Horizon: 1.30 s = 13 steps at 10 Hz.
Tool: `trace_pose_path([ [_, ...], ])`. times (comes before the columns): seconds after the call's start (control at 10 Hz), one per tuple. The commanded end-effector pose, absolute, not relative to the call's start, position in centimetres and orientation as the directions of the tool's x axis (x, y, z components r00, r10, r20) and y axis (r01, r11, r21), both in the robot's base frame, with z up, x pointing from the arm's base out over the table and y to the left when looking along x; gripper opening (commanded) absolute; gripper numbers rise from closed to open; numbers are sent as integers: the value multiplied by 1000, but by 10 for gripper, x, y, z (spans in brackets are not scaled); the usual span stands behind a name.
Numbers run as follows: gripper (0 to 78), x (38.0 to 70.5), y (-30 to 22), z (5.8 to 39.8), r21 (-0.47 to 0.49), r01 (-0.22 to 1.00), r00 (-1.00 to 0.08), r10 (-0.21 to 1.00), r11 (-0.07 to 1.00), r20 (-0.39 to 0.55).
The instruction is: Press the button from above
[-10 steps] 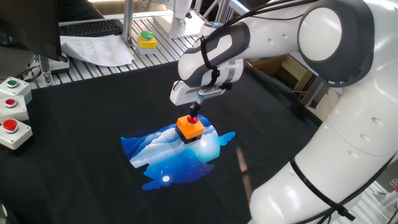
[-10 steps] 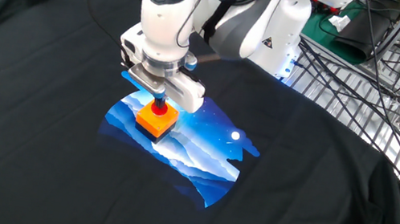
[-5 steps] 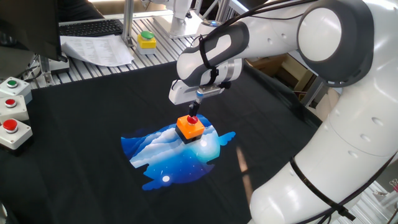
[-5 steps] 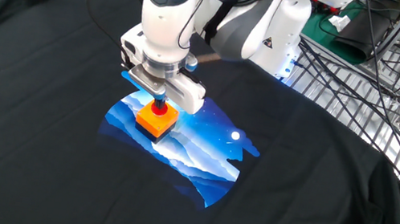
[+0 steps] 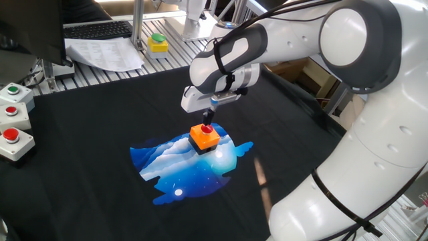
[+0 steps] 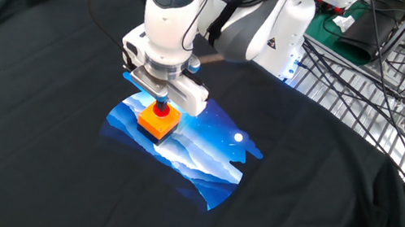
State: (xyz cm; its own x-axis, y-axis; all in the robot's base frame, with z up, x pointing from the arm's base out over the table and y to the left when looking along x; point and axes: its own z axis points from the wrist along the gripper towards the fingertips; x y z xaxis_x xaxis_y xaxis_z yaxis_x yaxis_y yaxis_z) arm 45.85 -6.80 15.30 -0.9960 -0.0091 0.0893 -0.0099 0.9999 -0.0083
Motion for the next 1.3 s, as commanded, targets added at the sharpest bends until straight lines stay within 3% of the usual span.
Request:
trace_pose_path([
  [0.1,0,460,-68,151,-8,-13,-996,-12,1000,88],
  [1.3,0,461,-71,146,-7,-25,-995,-24,1000,94],
])
